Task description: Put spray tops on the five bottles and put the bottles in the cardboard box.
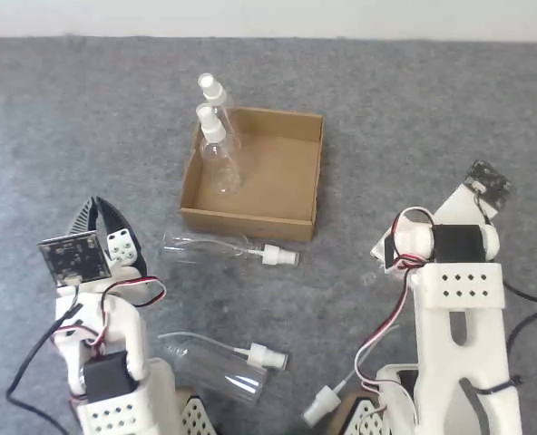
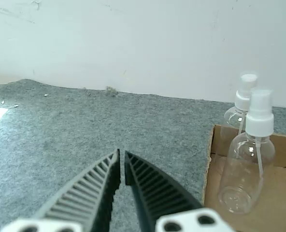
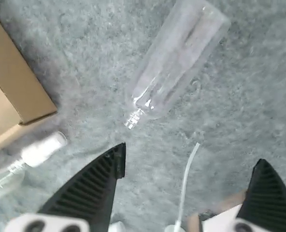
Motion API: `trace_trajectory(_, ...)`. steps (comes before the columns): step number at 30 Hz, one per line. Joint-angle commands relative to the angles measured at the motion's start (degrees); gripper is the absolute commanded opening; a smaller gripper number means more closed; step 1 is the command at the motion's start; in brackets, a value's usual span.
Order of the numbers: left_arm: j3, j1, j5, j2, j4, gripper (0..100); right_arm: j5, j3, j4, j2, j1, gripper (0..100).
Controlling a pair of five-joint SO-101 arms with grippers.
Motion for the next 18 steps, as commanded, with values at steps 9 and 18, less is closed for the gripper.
trace_trajectory(9, -0.22, 0.09, 0.18, -0.7, -1.49, 1, 23.03, -3.78, 4.18, -2.15, 0.75, 34.3)
trace_trajectory(18, -0.22, 0.09, -1.49, -0.7, -1.49, 1, 45.8, -3.43, 7.69, -1.8, 0.75, 34.3)
